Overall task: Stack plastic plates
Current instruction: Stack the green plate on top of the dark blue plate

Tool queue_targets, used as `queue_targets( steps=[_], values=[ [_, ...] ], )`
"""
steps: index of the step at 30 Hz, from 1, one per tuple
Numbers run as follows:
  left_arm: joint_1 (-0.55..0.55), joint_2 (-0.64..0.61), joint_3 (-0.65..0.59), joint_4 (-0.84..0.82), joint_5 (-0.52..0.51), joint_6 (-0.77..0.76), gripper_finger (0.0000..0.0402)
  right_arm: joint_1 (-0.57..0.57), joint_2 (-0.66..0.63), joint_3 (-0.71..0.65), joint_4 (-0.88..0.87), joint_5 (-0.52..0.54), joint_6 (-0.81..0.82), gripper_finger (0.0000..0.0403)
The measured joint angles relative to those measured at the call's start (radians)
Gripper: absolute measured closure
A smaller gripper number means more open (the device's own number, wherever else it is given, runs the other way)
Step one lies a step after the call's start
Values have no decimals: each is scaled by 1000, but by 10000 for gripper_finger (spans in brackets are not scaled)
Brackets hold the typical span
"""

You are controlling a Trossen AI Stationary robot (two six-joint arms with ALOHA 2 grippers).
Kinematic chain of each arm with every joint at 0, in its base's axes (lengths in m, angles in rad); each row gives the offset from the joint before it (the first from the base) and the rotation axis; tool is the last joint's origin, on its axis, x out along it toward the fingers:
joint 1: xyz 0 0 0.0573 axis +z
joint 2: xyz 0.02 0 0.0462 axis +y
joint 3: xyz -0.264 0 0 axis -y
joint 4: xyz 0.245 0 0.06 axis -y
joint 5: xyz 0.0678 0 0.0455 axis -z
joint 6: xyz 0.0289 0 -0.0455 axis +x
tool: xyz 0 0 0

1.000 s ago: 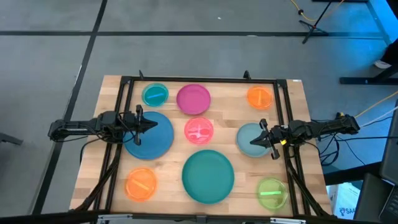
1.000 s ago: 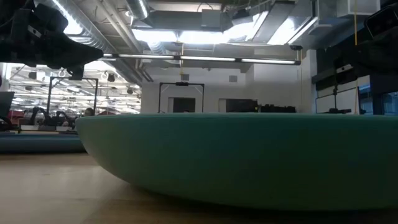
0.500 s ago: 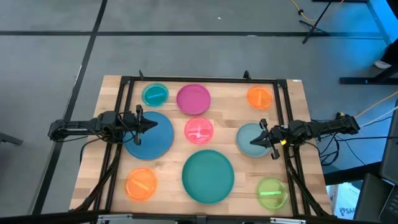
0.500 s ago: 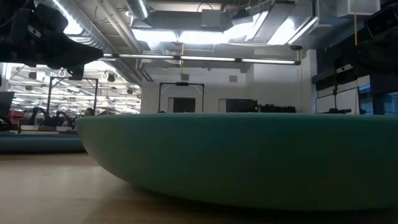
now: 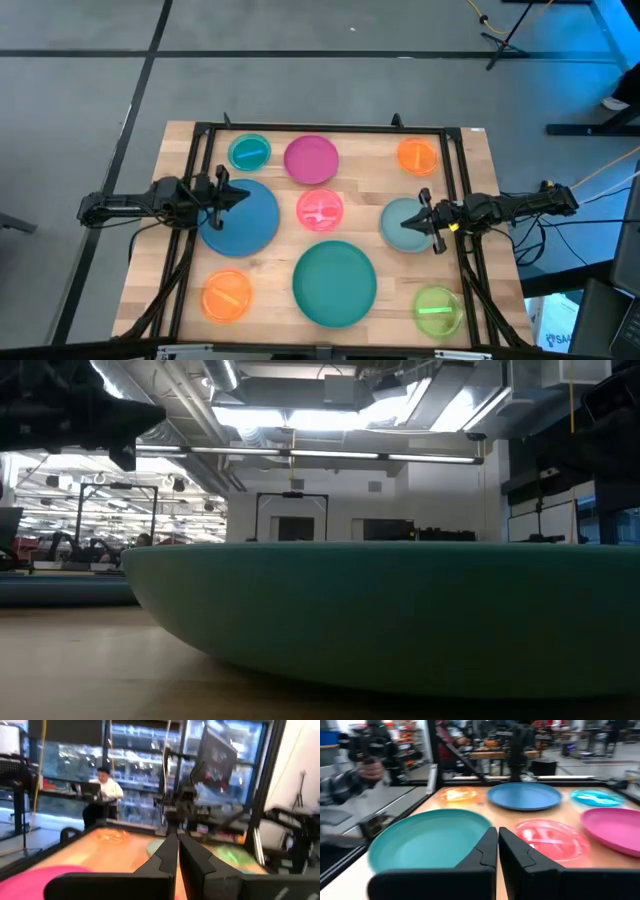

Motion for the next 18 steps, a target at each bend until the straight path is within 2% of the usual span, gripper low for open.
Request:
queue_targets(
  steps=[6, 9, 18],
  values=[
    [0, 9, 0, 32, -7, 23, 392, 0, 0, 0, 8, 22, 1, 391],
    [0, 32, 0, 30, -29, 23, 392, 0, 0, 0, 42, 81, -15, 391],
    [-55, 220, 0, 105, -32, -8, 392, 0, 0, 0, 94, 144, 30, 391]
  ],
)
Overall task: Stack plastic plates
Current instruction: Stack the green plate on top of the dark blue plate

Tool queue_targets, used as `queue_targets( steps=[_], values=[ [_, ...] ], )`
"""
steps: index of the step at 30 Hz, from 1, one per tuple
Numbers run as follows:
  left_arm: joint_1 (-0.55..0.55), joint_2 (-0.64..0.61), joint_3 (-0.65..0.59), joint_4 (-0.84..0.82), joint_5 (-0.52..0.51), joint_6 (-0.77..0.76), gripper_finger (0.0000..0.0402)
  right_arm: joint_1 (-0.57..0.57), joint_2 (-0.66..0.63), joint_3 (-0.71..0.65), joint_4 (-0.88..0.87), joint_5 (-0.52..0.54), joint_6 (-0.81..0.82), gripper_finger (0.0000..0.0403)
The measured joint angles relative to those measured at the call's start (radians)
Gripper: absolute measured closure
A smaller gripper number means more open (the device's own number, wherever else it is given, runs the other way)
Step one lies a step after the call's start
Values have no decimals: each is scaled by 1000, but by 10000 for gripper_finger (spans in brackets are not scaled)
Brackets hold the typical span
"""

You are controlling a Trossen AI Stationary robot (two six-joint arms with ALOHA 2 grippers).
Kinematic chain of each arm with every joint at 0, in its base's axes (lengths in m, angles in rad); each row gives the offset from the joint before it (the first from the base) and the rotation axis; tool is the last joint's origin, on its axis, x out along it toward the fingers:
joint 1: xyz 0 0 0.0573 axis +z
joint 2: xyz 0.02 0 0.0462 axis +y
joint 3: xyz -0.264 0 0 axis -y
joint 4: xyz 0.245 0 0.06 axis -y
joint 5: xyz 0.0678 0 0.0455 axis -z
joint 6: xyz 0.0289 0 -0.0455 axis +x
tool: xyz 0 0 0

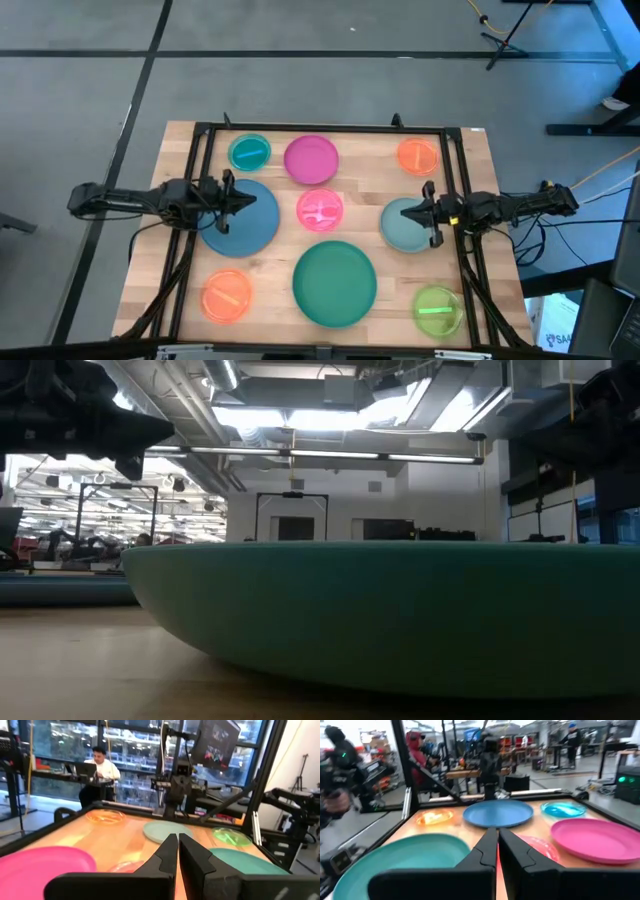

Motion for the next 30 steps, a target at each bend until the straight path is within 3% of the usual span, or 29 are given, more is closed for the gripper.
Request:
queue_targets(
  steps=[7, 14, 21, 30],
  values=[
    [-62, 169, 0, 131, -70, -2, 393, 0, 0, 0, 36, 18, 27, 391],
    [-159, 315, 17, 197, -182, -22, 393, 0, 41, 0, 74, 107, 19, 391],
    [-247, 496, 148, 199, -230, -21, 393, 0, 158, 0, 225, 119, -11, 391],
    [-306, 832, 352, 185, -231, -20, 393, 0, 321, 50, 295, 101, -52, 391]
  ],
)
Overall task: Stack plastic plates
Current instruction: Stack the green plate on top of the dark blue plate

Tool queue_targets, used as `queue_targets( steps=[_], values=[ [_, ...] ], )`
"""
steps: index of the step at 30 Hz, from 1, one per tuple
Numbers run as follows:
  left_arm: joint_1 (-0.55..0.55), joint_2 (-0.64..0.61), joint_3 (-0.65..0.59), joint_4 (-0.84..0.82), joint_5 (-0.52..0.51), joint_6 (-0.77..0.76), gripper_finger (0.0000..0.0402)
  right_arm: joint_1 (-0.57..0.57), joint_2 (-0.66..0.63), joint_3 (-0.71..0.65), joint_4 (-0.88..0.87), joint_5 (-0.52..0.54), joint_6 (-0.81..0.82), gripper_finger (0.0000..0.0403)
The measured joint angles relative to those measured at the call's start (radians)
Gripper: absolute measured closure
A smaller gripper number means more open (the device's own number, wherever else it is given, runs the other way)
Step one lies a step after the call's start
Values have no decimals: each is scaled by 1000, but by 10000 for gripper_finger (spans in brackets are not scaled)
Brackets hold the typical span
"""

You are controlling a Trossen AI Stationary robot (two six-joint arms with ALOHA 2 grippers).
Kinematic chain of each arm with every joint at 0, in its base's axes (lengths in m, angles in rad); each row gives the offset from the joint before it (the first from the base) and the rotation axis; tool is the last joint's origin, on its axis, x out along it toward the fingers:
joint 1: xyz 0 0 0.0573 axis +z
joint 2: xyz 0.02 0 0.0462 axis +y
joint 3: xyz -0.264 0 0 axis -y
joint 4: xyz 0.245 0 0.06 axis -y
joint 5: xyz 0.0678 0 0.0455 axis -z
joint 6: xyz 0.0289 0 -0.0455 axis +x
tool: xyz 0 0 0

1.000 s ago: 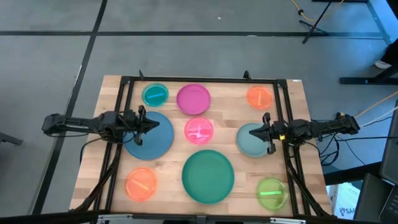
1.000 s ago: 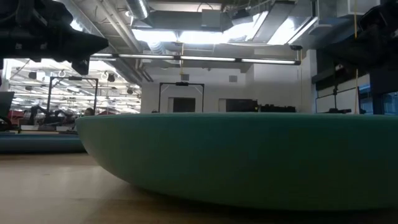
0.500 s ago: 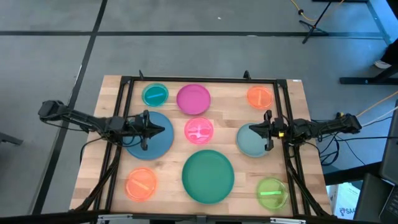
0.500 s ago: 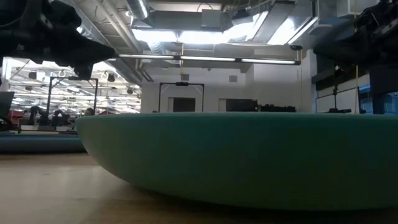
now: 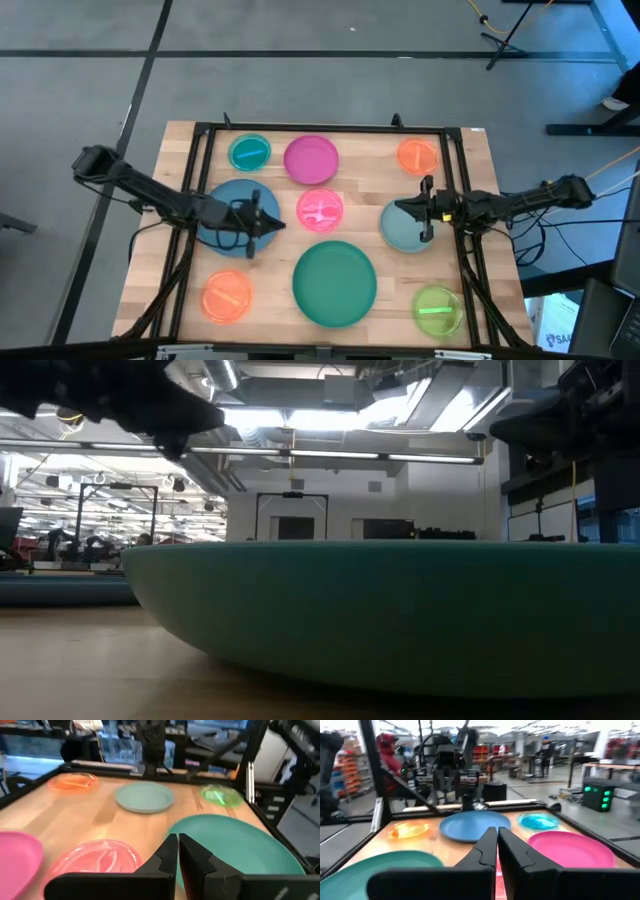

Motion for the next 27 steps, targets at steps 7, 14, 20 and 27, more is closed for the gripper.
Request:
queue_targets(
  steps=[7, 14, 20, 27],
  values=[
    [-34, 216, 187, -3, 95, 57, 393, 0, 91, 10, 89, -94, -16, 391],
    [-55, 346, 356, -28, 106, 84, 379, 1, 117, 10, 99, -88, -29, 391],
    [-53, 436, 526, -324, 75, -29, 311, 1, 142, 10, 105, -83, -11, 391],
    [-51, 552, 621, -499, 40, -244, 224, 1, 179, 10, 100, -76, 52, 373]
  ],
)
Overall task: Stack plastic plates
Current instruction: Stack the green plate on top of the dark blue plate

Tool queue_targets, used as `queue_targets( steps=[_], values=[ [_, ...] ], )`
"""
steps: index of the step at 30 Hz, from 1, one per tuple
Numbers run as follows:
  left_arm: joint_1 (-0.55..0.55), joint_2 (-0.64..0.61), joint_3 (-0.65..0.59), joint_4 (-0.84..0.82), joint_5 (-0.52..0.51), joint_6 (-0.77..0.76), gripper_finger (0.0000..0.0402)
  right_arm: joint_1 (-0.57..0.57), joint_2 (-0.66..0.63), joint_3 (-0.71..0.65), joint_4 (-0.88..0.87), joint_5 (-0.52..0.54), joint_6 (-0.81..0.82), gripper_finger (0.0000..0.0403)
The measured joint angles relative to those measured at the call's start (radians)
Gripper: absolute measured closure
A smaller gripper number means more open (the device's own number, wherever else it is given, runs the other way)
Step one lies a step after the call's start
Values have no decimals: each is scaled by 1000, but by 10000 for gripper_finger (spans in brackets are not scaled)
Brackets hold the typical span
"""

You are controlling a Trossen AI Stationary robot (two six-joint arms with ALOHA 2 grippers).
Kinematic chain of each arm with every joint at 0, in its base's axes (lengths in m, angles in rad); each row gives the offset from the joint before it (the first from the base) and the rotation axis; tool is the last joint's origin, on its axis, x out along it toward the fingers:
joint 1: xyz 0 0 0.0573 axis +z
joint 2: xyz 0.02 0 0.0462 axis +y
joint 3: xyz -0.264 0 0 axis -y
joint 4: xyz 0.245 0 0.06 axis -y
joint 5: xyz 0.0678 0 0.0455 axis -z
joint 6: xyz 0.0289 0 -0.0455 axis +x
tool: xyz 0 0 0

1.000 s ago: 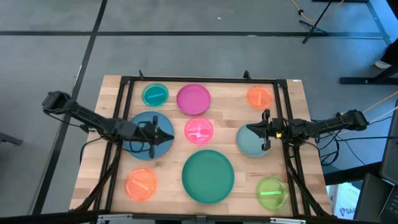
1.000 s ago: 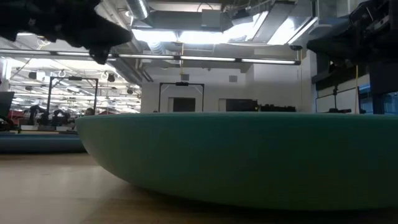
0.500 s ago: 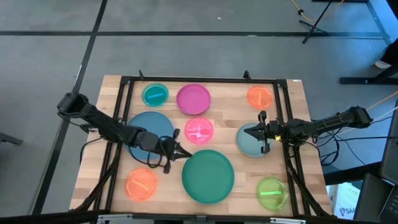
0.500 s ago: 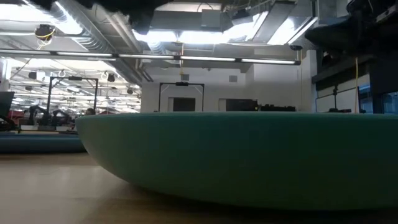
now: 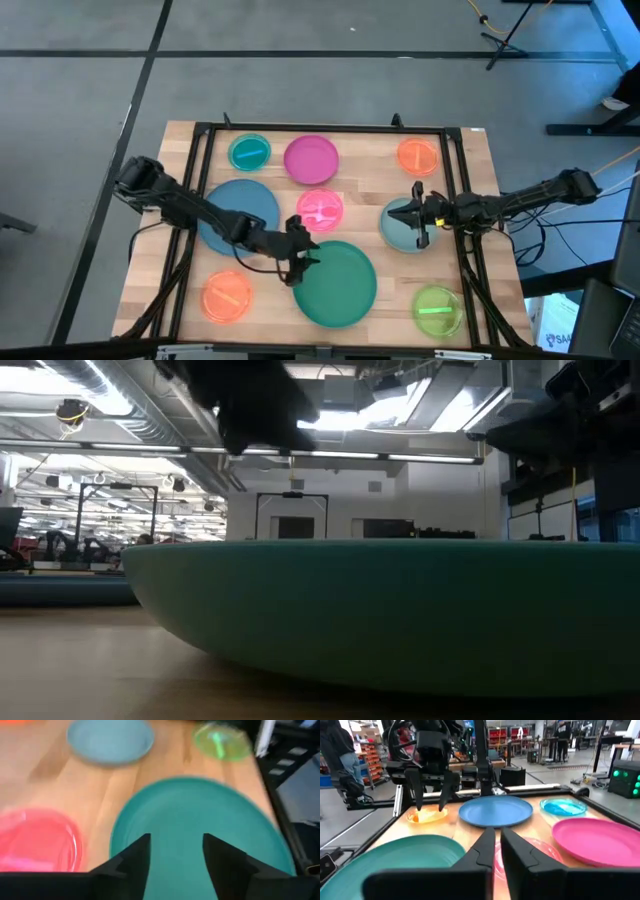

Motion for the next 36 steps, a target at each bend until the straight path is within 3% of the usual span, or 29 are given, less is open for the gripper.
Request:
queue_targets(
  steps=[8, 13, 27, 36],
  values=[
    [34, 49, 18, -212, -28, -214, 213, 0, 57, 0, -23, -29, 19, 265],
    [45, 91, 18, -248, -3, -321, 225, 0, 76, 0, -22, -29, -9, 224],
    [47, 208, 18, -216, 96, -383, 237, 0, 79, 0, -25, -27, -29, 221],
    [47, 208, 18, -198, 76, -356, 329, 0, 79, 0, -42, 33, -29, 221]
  ],
)
